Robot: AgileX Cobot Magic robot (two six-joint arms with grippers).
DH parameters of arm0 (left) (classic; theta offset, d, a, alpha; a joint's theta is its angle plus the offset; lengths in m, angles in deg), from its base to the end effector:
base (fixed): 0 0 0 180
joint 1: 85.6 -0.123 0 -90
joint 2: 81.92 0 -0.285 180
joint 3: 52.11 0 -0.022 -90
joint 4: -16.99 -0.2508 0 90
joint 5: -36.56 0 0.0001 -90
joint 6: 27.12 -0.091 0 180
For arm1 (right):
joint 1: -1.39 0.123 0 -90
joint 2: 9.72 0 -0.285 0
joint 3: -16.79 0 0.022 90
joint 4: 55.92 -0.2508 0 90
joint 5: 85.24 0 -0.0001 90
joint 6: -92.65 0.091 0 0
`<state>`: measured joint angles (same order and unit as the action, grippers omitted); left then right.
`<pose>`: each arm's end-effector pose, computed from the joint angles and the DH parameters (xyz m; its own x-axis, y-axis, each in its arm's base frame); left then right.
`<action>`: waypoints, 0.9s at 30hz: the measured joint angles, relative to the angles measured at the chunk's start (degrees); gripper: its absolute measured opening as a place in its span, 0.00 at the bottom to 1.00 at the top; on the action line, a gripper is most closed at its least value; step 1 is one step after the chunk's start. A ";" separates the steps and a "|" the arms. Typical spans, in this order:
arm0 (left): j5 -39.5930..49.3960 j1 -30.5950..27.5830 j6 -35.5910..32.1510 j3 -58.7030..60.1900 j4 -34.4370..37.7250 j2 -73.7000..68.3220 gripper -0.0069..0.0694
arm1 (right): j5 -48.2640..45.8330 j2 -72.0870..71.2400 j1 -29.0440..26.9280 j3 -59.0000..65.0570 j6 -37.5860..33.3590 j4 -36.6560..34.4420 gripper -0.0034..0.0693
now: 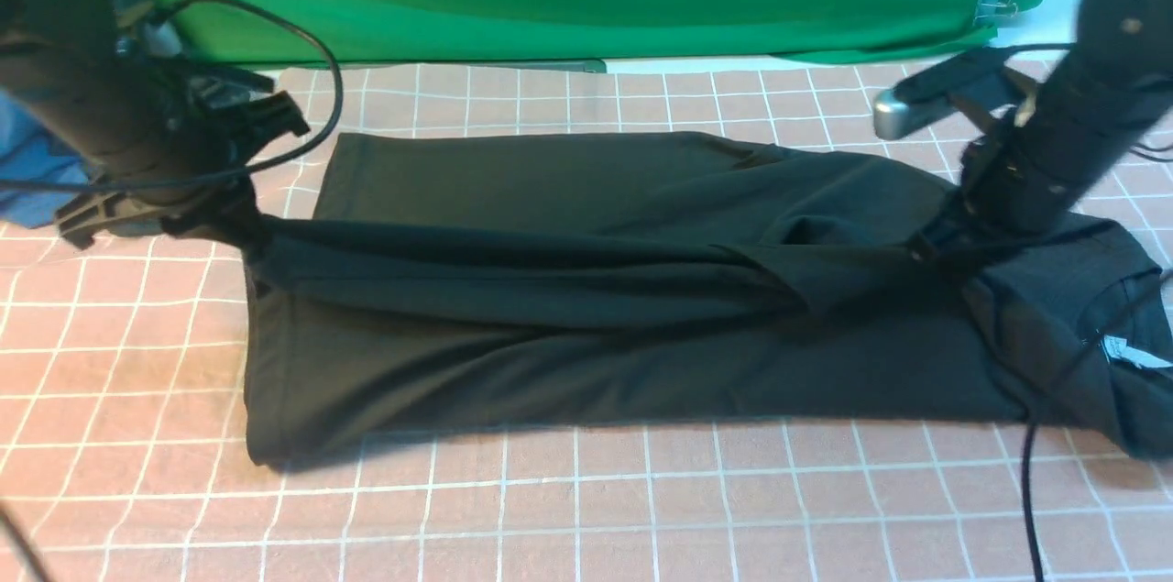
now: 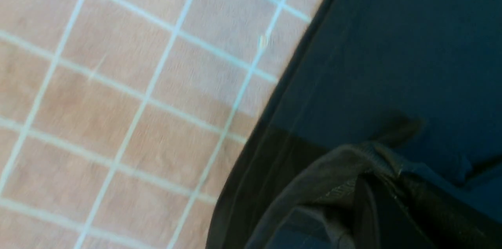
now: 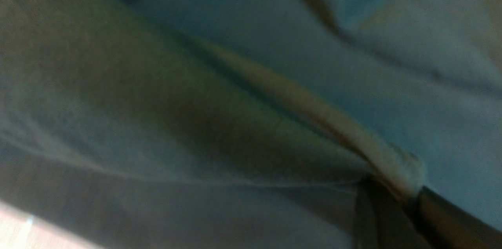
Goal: Fold a long-sleeved shirt over a pink coffee tablecloth.
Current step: 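Fold the black garment in half by bringing its near edge over to the far edge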
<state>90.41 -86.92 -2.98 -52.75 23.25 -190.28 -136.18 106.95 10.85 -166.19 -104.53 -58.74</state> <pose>0.3643 0.0004 0.2522 -0.8403 -0.4847 -0.2430 -0.4380 0.8709 -0.2227 0.3846 0.0676 0.2094 -0.8705 -0.4141 -0.2659 -0.4206 0.9066 -0.0350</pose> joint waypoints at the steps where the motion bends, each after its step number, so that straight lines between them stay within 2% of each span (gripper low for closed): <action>1: 0.00 0.00 0.00 0.00 0.00 0.00 0.13 | 0.00 0.34 0.00 -0.28 0.00 0.00 0.16; 5: 0.21 0.00 -0.82 -3.01 1.59 -4.34 0.13 | 0.27 4.77 -0.05 -5.16 1.80 0.49 0.33; 7: 0.32 0.00 -0.82 -3.67 1.65 -5.31 0.13 | -1.28 5.33 -0.08 -8.00 2.95 0.90 0.50; 8: 0.32 0.00 -0.82 -3.66 1.65 -5.30 0.13 | -2.16 5.33 -0.03 -8.63 3.18 0.90 0.54; 11: 0.58 0.00 -0.94 -4.03 1.67 -5.30 0.13 | -9.65 4.25 1.01 -9.92 3.53 1.14 0.67; 13: 0.99 0.00 -1.09 -4.03 1.67 -5.30 0.13 | -14.61 3.37 3.05 -9.14 2.99 0.58 0.68; 17: 1.60 0.00 -1.36 -4.03 1.74 -5.30 0.13 | -12.59 3.12 7.44 -6.13 0.73 -0.82 0.66; 21: 1.72 -0.04 -2.01 -4.03 1.87 -5.30 0.13 | 0.00 3.88 14.62 -1.91 -0.08 0.90 0.66; 27: 2.28 -0.11 -2.15 -4.03 1.87 -5.30 0.13 | 7.62 5.63 15.56 -1.68 3.08 4.31 0.66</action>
<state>92.70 -87.03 -5.13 -56.78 25.12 -195.59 -128.56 112.58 26.41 -167.87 -101.45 -54.43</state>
